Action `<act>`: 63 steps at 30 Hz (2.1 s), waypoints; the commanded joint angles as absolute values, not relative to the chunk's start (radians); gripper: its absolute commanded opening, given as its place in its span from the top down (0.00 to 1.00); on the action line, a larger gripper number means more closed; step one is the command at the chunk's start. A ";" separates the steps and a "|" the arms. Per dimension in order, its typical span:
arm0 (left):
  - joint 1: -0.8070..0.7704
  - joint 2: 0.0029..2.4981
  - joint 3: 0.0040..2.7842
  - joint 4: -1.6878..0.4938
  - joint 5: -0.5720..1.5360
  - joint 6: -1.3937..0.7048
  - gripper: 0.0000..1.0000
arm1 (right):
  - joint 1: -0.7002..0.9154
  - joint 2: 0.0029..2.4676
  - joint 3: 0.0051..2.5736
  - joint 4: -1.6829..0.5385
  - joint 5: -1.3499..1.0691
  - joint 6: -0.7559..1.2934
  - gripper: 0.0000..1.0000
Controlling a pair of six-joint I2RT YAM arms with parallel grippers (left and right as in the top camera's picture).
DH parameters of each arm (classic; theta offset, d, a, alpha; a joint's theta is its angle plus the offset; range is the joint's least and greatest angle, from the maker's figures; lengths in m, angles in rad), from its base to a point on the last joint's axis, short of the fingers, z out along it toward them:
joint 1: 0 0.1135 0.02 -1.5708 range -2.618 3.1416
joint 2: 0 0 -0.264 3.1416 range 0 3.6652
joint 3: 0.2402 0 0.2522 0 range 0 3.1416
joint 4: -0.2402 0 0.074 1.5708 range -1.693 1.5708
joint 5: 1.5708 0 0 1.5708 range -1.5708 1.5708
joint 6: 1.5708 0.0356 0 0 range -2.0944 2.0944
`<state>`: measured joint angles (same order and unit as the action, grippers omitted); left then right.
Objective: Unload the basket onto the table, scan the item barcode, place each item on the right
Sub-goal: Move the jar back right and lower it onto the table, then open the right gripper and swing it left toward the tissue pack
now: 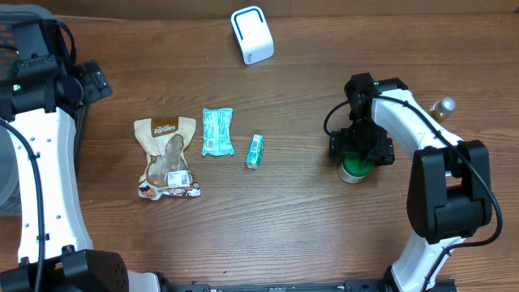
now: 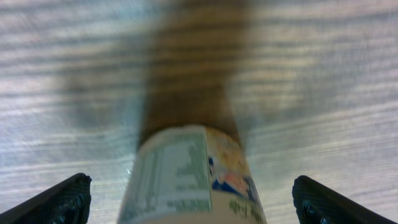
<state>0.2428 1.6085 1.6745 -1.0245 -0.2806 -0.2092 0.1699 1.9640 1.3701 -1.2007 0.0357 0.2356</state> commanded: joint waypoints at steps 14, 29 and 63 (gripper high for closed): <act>0.249 1.608 1.686 -1.021 -0.280 -0.206 0.00 | 0.202 1.954 1.558 -1.041 -0.152 0.229 0.13; 0.249 1.608 1.686 -1.021 -0.280 -0.206 0.00 | 0.444 1.954 1.493 -1.154 -0.084 0.241 0.84; 0.249 1.608 1.686 -1.021 -0.280 -0.206 0.01 | 0.310 1.954 1.470 -1.227 -0.056 0.419 0.44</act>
